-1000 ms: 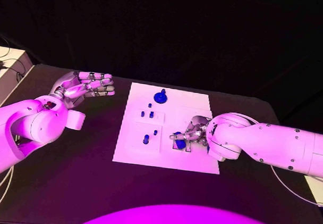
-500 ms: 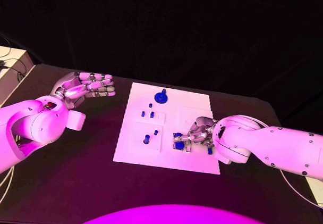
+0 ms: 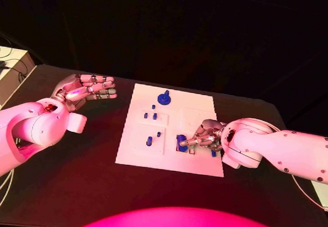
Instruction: Assemble the parts on the task board
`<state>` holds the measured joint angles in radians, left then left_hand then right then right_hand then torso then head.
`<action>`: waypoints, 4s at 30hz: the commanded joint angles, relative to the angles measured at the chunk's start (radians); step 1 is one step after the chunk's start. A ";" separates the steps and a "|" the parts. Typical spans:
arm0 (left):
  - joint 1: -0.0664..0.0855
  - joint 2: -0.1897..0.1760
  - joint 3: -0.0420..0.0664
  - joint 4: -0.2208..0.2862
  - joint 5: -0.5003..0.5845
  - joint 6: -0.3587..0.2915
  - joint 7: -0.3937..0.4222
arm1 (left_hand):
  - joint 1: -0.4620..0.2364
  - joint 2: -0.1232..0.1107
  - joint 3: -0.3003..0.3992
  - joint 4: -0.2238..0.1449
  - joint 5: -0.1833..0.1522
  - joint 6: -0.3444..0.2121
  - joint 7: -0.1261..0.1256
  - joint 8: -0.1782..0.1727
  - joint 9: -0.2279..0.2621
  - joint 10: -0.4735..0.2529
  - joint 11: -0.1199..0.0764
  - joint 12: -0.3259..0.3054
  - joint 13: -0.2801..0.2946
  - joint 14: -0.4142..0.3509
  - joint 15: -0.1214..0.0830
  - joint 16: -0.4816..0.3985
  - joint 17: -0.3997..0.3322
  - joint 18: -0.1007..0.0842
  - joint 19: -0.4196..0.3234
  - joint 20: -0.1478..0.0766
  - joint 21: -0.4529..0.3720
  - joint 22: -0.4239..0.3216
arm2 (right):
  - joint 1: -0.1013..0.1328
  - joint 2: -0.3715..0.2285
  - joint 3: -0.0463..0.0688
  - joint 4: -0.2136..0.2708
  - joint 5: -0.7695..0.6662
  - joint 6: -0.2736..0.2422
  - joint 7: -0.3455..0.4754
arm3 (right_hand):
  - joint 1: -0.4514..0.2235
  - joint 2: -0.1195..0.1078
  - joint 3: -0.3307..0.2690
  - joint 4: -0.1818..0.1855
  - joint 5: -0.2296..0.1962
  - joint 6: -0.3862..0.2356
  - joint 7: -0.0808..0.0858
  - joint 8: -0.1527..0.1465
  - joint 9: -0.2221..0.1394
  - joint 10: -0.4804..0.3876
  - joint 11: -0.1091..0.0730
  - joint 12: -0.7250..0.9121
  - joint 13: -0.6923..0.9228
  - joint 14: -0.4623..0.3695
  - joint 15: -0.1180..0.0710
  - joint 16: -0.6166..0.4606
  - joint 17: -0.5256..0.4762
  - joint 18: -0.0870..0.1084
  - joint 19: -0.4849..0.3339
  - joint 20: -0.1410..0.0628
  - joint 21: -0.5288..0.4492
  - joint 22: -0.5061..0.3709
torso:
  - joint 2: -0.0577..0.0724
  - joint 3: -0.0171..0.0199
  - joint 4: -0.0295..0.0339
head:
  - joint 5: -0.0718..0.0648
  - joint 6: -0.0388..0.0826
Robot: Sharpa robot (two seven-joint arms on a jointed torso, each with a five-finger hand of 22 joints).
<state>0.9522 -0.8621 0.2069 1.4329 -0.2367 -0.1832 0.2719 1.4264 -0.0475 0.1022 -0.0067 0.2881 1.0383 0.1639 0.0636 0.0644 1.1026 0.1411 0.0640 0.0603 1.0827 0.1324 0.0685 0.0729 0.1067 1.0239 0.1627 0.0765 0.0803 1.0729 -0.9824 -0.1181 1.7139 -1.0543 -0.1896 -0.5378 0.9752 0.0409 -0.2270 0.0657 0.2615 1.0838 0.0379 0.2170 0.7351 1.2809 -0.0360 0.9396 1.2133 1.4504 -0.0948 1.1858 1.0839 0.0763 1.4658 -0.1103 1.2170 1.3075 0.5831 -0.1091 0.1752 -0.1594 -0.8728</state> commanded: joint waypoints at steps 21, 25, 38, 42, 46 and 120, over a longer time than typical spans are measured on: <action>-0.005 0.000 0.001 0.004 0.005 0.017 0.004 | 0.007 0.001 -0.003 0.008 0.003 0.000 0.001 0.000 -0.001 -0.002 0.002 -0.001 -0.001 0.000 0.001 0.002 0.000 -0.011 0.008 0.000 0.003 -0.001 | -0.013 0.010 0.000 -0.015 -0.019 0.008 0.010 | 0.036 0.062 0.128 -0.068 0.039 0.007 -0.015 0.049 0.042 0.015 -0.009 0.010 0.008 0.005 -0.006 0.005 0.005 -0.018 0.080 -0.004 0.013 0.178 | 0.000 -0.0006 0.0024 | -0.001 0.000; -0.005 -0.001 0.001 0.003 0.005 0.016 0.003 | 0.005 0.003 -0.003 0.011 0.003 0.001 0.001 0.000 -0.001 -0.002 0.002 -0.001 -0.001 0.000 0.001 0.002 0.000 -0.011 0.007 0.000 0.002 -0.002 | -0.014 0.019 0.000 -0.020 -0.022 0.001 0.009 | 0.029 0.063 0.127 -0.062 0.039 0.010 -0.016 0.051 0.042 0.018 -0.010 0.012 0.009 0.005 -0.006 0.006 0.006 -0.019 0.081 -0.004 0.016 0.179 | 0.000 -0.0007 0.0014 | 0.000 0.000; -0.006 -0.002 0.001 0.004 0.006 0.018 0.001 | 0.005 0.003 -0.003 0.011 0.003 0.001 0.001 0.000 -0.001 -0.002 0.002 -0.001 -0.001 0.000 0.001 0.002 0.000 -0.011 0.007 0.000 0.002 -0.002 | -0.016 0.034 0.000 -0.036 -0.020 0.057 -0.001 | 0.053 0.038 0.126 -0.087 0.033 0.010 -0.016 0.053 0.044 0.016 -0.010 0.009 0.009 0.004 -0.007 0.005 0.004 -0.019 0.080 -0.005 0.014 0.178 | 0.000 -0.0023 0.0008 | 0.001 0.000; -0.006 -0.003 0.001 0.004 0.006 0.019 0.000 | 0.008 0.003 -0.002 0.012 0.003 0.001 0.001 0.000 -0.001 -0.002 0.001 -0.001 -0.001 0.000 0.001 0.002 0.000 -0.011 0.008 0.000 0.002 -0.002 | -0.018 0.034 0.000 -0.040 -0.015 0.080 0.005 | 0.048 0.028 0.120 -0.091 0.015 0.010 -0.015 0.051 0.043 0.015 -0.010 0.008 0.010 0.004 -0.006 0.005 0.005 -0.019 0.080 -0.005 0.014 0.178 | 0.000 -0.0015 0.0005 | -0.001 0.000; -0.009 -0.002 0.001 0.003 0.006 0.020 0.000 | 0.008 0.003 -0.002 0.012 0.003 0.001 0.001 0.000 -0.001 -0.002 0.001 -0.001 -0.001 0.000 0.001 0.002 0.000 -0.011 0.008 0.000 0.002 -0.002 | -0.023 0.037 0.000 -0.041 -0.009 0.093 0.014 | 0.044 0.015 0.115 -0.093 -0.003 0.011 -0.014 0.051 0.043 0.014 -0.009 0.007 0.010 0.004 -0.006 0.004 0.004 -0.019 0.079 -0.004 0.013 0.178 | 0.000 -0.0011 0.0006 | -0.002 0.000; -0.017 0.006 0.001 -0.004 0.012 0.021 0.021 | 0.008 0.001 -0.002 0.016 0.003 0.008 -0.002 0.000 -0.001 0.006 -0.001 -0.002 -0.001 0.005 -0.001 0.002 0.000 -0.011 0.010 -0.001 0.004 -0.001 | -0.042 -0.100 0.009 -0.094 -0.202 0.129 -0.059 | 0.034 -0.015 0.123 -0.031 -0.057 0.034 -0.011 -0.005 0.028 0.025 -0.007 0.002 0.028 0.005 -0.004 0.007 0.011 -0.021 0.080 -0.004 0.022 0.180 | -0.003 -0.0012 -0.0030 | -0.059 0.000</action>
<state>0.9359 -0.8571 0.2069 1.4269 -0.2300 -0.1785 0.2792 1.4264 -0.0475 0.0996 0.0014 0.2881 1.0420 0.1603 0.0636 0.0644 1.1026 0.1411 0.0640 0.0604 1.0827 0.1324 0.0685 0.0729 0.1067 1.0275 0.1591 0.0765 0.0804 1.0333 -1.0858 -0.1089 1.6201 -1.2286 -0.0741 -0.5793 1.0120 0.0328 -0.1037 0.0308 0.2011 1.1135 0.0298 0.2107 0.7624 1.3003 -0.0424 0.9469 1.2401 1.4540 -0.0985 1.1898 1.0944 0.0764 1.4658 -0.1103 1.2334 1.3076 0.5799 -0.1101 0.1716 -0.2183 -0.8726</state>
